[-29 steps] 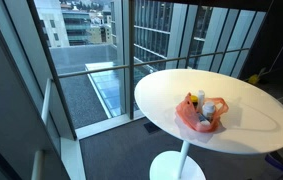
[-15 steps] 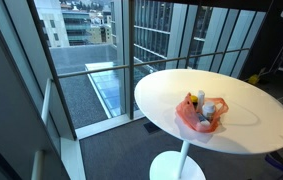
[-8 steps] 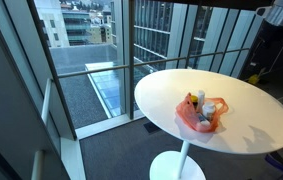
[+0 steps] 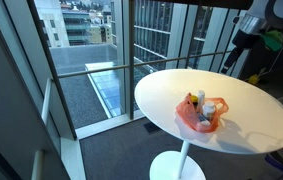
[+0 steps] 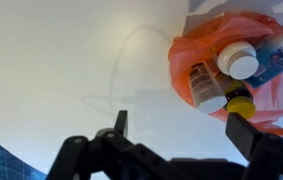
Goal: Remove the white bottle from the plastic bag
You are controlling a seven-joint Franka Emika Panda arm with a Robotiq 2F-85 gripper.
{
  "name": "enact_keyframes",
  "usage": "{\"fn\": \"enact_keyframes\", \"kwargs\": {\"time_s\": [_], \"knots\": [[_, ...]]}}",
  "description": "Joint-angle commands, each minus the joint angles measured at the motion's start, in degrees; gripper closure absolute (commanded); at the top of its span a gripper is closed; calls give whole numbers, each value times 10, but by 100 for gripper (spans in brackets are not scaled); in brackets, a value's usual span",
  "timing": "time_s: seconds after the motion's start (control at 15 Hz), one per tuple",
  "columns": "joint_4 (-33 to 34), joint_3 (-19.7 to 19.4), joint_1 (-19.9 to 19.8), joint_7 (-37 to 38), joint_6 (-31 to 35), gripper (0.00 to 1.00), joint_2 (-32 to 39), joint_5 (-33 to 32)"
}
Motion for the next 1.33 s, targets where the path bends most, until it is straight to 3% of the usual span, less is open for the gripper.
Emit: {"fn": "enact_keyframes", "kwargs": {"time_s": [0.0, 0.4, 0.8, 1.27], "knots": [[5, 6, -4, 1, -2, 0, 5, 4], [6, 9, -4, -7, 2, 0, 12, 10], [18, 32, 0, -79, 29, 0, 57, 64], [41, 55, -30, -186, 32, 0, 121, 154]]}}
